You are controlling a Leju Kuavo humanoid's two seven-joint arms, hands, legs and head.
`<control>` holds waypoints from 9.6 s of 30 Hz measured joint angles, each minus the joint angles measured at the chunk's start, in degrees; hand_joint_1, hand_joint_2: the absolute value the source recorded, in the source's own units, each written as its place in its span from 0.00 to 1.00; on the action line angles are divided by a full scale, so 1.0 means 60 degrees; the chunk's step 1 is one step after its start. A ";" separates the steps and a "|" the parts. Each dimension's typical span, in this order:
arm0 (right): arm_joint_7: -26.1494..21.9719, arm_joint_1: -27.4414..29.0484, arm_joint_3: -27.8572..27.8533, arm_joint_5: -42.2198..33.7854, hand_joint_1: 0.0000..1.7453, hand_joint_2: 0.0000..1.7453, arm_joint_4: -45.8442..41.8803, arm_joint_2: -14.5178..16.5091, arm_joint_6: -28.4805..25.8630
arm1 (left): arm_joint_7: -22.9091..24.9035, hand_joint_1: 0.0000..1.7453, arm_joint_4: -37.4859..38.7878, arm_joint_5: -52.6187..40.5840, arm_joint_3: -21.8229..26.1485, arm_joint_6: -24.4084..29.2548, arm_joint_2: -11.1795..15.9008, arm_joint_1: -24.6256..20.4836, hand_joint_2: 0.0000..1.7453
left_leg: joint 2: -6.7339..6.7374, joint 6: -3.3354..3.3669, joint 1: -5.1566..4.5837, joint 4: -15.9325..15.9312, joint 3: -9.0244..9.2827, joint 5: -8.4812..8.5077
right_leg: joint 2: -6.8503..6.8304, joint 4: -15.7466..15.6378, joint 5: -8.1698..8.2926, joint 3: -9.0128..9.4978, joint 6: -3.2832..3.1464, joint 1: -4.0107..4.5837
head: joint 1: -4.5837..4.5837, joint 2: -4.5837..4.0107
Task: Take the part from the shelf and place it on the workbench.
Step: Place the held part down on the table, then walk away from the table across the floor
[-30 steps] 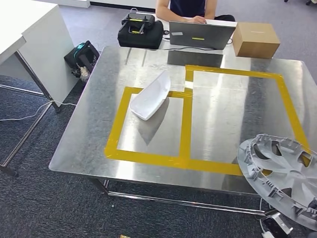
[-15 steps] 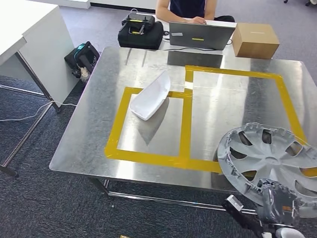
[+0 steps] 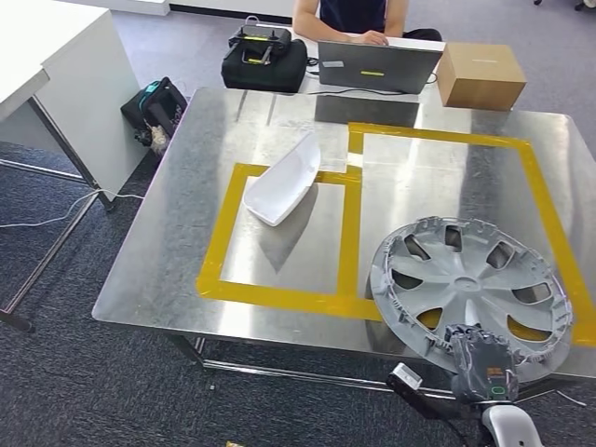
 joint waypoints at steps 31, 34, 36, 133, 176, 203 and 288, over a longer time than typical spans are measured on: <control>-0.0339 -0.1254 0.1774 0.0145 0.00 0.00 0.0851 -0.0001 0.0067 | -0.0561 0.00 0.0000 -0.0146 0.0080 -0.0375 0.0047 -0.0012 0.00 | -0.0001 0.0003 0.0000 0.0001 0.0009 0.0005 | -0.0007 0.0008 -0.0004 -0.0096 -0.0010 0.0000 | 0.0001 0.0000; -0.0334 -0.1237 0.1791 0.0142 0.00 0.00 0.0851 -0.0001 0.0065 | -0.0635 0.00 0.0000 -0.0161 0.0088 -0.0364 0.0068 -0.0010 0.00 | -0.0001 0.0003 -0.0001 0.0001 0.0008 0.0004 | -0.0007 0.0008 -0.0003 -0.0084 -0.0009 0.0000 | 0.0000 0.0000; -0.0333 -0.1230 0.1801 0.0141 0.00 0.00 0.0851 -0.0001 0.0060 | -0.0659 0.00 0.0000 -0.0163 0.0093 -0.0350 0.0077 -0.0010 0.00 | -0.0001 0.0004 0.0000 0.0001 0.0008 0.0004 | -0.0006 0.0008 -0.0003 -0.0055 -0.0009 0.0000 | 0.0000 0.0000; 0.2117 0.2614 0.0788 -0.0912 0.00 0.00 -0.1285 -0.1701 -0.1341 | -0.0504 0.00 0.0000 -0.0779 0.0291 0.0171 -0.0214 -0.0066 0.00 | 0.0078 -0.0314 0.0043 0.2702 -0.0856 -0.1656 | -0.0130 0.0149 0.0718 -0.0908 -0.0468 0.0142 | -0.0153 0.0000; 0.1359 0.3772 -0.0722 -0.1640 0.00 0.00 -0.1919 -0.1554 -0.1652 | -0.0217 0.00 -0.0004 -0.0972 0.0407 0.0469 -0.0231 -0.0061 0.00 | 0.0206 0.0358 -0.0069 -0.0383 0.1035 -0.0573 | -0.0094 0.1834 -0.0030 -0.1809 -0.0025 0.0158 | -0.0034 0.0000; 0.0096 0.3657 -0.2386 -0.1170 0.00 0.00 -0.0763 -0.0013 -0.2375 | -0.0152 0.00 -0.0004 -0.1135 0.0512 0.0364 -0.0239 -0.0072 0.00 | 0.0209 0.0367 -0.0131 -0.0424 0.0454 0.0041 | -0.0081 0.0365 0.0219 -0.0547 -0.0152 0.0261 | -0.0014 0.0000; -0.2309 -0.2414 -1.4625 -0.1514 0.00 0.00 1.3411 0.4957 -0.2098 | -0.0273 0.00 -0.0007 -0.1556 0.1275 0.0200 -0.0294 -0.0131 0.00 | 0.0142 -0.0379 0.0105 0.2130 -0.0997 -0.0793 | -0.0597 0.0150 0.0165 -0.0215 -0.0617 0.0190 | -0.0091 0.0000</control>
